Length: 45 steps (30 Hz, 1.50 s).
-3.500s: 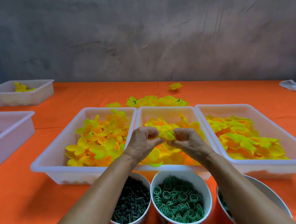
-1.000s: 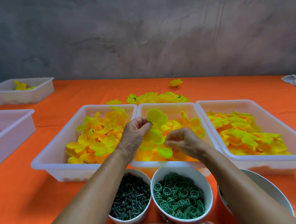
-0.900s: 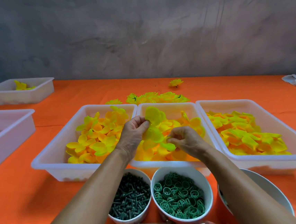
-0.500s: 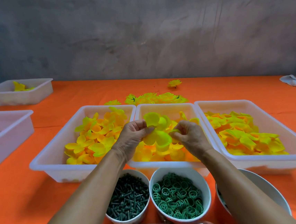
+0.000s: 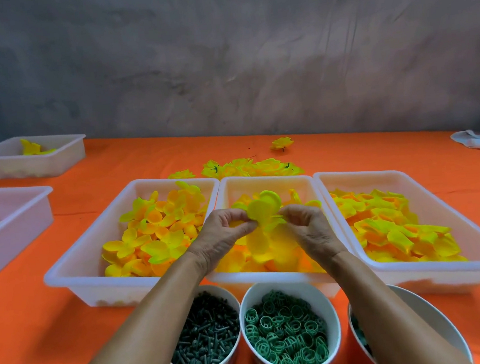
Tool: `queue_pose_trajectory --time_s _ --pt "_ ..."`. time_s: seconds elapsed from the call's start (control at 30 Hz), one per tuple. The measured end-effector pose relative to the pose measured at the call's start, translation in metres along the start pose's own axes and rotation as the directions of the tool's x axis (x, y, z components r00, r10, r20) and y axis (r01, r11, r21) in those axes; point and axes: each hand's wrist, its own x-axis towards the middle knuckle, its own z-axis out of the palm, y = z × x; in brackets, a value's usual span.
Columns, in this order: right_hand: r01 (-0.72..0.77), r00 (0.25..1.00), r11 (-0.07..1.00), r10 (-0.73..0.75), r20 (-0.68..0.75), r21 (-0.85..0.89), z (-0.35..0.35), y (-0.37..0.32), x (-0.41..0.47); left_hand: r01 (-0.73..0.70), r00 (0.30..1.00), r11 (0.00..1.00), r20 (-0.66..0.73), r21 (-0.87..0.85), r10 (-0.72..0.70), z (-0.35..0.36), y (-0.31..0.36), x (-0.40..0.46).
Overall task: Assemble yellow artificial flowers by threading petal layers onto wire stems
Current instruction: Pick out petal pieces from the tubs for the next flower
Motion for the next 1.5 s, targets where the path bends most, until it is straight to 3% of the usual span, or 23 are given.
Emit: queue_pose_trajectory --time_s 0.17,0.3,0.53,0.8,0.87,1.0,1.2,1.3,1.43,1.5 --pt "-0.014 0.996 1.0 0.015 0.085 -0.006 0.001 0.001 0.0 -0.03 0.992 1.0 -0.124 -0.002 0.029 0.002 -0.003 0.002" --pt "-0.023 0.983 0.997 0.036 0.18 -0.071 0.002 0.0 0.0 -0.045 0.99 0.998 -0.13 0.052 0.052 0.002 -0.004 0.003" --pt "-0.139 0.967 0.984 0.159 0.198 -0.111 -0.001 -0.002 -0.002 -0.058 0.989 0.99 -0.126 0.126 0.074 0.002 -0.005 0.003" --pt "-0.076 0.993 0.961 0.096 0.063 -0.266 -0.002 -0.01 -0.004 -0.037 0.998 0.987 -0.047 0.159 0.045 0.002 -0.001 -0.001" --pt "-0.062 0.995 0.933 0.087 0.055 -0.353 -0.003 -0.015 -0.006 -0.024 0.999 0.965 -0.031 0.26 0.034 0.002 0.0 -0.001" --pt "-0.017 1.0 0.912 0.019 0.002 -0.411 -0.013 -0.028 -0.012 -0.052 0.997 0.823 -0.014 0.566 0.072 0.006 0.002 -0.002" --pt "-0.059 0.995 0.901 0.019 -0.098 -0.429 -0.049 -0.034 -0.034 -0.05 0.998 0.73 0.005 0.682 0.063 0.011 0.004 -0.004" --pt "-0.086 0.972 0.903 -0.018 -0.235 -0.422 -0.077 -0.032 -0.043 -0.055 0.997 0.669 0.0 0.741 0.082 0.014 0.006 -0.004" --pt "-0.209 0.91 0.827 -0.031 -0.413 -0.522 -0.119 -0.023 -0.049 -0.124 0.977 0.547 0.007 0.828 0.211 0.025 0.018 0.001" --pt "-0.307 0.874 0.779 0.004 -0.486 -0.546 -0.134 -0.016 -0.05 -0.165 0.962 0.533 0.017 0.83 0.271 0.038 0.026 0.003"
